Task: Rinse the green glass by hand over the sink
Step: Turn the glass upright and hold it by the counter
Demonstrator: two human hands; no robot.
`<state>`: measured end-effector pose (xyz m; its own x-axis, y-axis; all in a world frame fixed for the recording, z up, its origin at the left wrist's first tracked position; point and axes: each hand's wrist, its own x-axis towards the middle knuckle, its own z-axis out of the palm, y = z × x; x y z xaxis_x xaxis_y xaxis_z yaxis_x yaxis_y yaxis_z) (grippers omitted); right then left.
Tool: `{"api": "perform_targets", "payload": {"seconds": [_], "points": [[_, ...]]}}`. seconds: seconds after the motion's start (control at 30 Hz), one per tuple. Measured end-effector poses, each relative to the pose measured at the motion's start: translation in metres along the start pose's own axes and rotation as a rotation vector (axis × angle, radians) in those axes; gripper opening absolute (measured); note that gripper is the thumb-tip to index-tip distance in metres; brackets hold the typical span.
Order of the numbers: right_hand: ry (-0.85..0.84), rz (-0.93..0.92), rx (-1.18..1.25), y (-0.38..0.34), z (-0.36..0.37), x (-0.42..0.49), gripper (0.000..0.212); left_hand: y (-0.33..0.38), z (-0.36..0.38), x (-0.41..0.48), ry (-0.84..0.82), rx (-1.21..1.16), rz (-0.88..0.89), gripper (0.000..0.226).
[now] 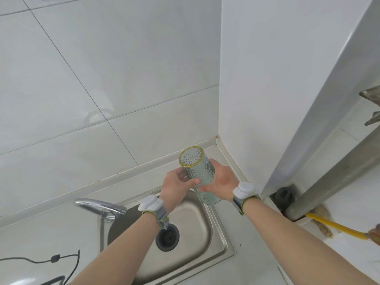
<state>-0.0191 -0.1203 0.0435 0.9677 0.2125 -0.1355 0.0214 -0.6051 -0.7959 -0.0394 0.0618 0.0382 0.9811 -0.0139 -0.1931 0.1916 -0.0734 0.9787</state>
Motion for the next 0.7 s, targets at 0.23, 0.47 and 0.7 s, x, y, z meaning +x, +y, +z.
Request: {"api": "perform_targets", "payload": {"seconds": [0.23, 0.47, 0.7], "points": [[0.064, 0.025, 0.082, 0.037, -0.001, -0.001, 0.071, -0.008, 0.027, 0.012, -0.015, 0.118, -0.009, 0.053], [0.163, 0.048, 0.091, 0.072, 0.002, 0.001, 0.063, -0.021, 0.056, 0.03, -0.034, 0.272, -0.022, 0.051], [0.224, 0.093, 0.172, 0.099, 0.008, 0.002, 0.067, -0.034, 0.076, 0.042, -0.06, 0.397, -0.031, 0.064]]}}
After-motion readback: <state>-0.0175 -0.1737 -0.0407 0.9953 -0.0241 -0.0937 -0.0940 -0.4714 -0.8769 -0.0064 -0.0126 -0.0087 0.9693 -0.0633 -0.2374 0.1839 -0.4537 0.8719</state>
